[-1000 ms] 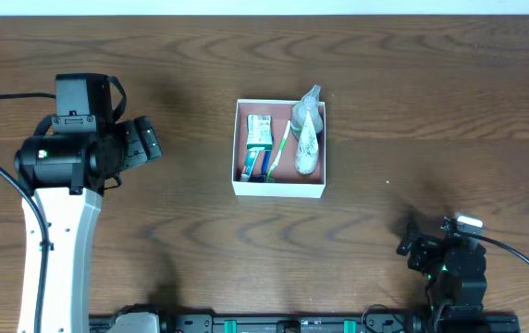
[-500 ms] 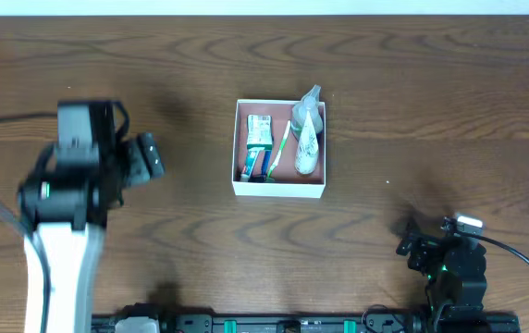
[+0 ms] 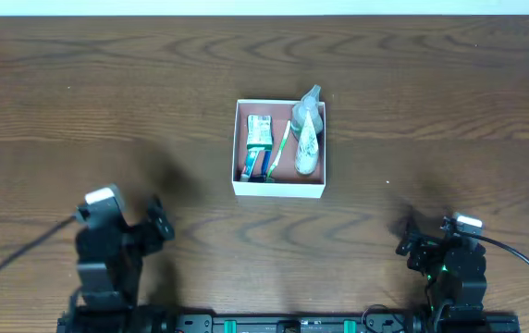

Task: Pack container

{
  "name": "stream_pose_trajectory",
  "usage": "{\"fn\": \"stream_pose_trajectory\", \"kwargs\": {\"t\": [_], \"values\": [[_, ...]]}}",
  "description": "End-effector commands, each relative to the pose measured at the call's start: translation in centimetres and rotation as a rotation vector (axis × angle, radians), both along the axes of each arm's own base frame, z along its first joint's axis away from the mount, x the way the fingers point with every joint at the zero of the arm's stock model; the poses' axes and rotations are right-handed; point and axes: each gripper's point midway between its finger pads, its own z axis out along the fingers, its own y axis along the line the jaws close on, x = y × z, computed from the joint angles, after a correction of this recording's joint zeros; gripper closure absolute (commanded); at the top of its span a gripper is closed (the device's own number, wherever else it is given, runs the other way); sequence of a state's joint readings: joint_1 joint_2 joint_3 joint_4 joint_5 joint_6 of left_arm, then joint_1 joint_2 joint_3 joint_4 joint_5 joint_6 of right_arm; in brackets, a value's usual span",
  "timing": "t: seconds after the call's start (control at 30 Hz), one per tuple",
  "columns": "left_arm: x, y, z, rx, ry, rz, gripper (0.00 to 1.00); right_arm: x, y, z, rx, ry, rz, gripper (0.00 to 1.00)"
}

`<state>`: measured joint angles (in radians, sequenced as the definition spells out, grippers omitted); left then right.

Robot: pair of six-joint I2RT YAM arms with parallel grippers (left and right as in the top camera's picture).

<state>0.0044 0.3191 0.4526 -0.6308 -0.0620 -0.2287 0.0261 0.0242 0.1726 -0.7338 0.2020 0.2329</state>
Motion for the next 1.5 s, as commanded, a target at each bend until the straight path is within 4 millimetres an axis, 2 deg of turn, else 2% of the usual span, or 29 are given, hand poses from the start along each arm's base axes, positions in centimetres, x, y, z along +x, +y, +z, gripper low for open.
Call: {"fn": "stream_pose_trajectory", "kwargs": {"t": [0.0, 0.1, 0.43, 1.47], "values": [[-0.5, -1.1, -2.3, -0.023, -0.009, -0.061, 0.02, -0.1, -0.2, -0.2, -0.01, 0.004, -0.005, 0.01], [-0.8, -1.8, -4.3, -0.045, -0.004, -0.093, 0.02, -0.1, -0.2, -0.2, -0.01, 0.004, -0.005, 0.01], [-1.4, -2.3, -8.6, -0.067, 0.044, -0.113, 0.02, -0.1, -0.2, -0.2, -0.01, 0.004, -0.005, 0.01], [-1.6, -2.3, -8.7, -0.065, 0.054, -0.113, 0.02, -0.1, -0.2, -0.2, -0.01, 0.004, -0.005, 0.01]]}}
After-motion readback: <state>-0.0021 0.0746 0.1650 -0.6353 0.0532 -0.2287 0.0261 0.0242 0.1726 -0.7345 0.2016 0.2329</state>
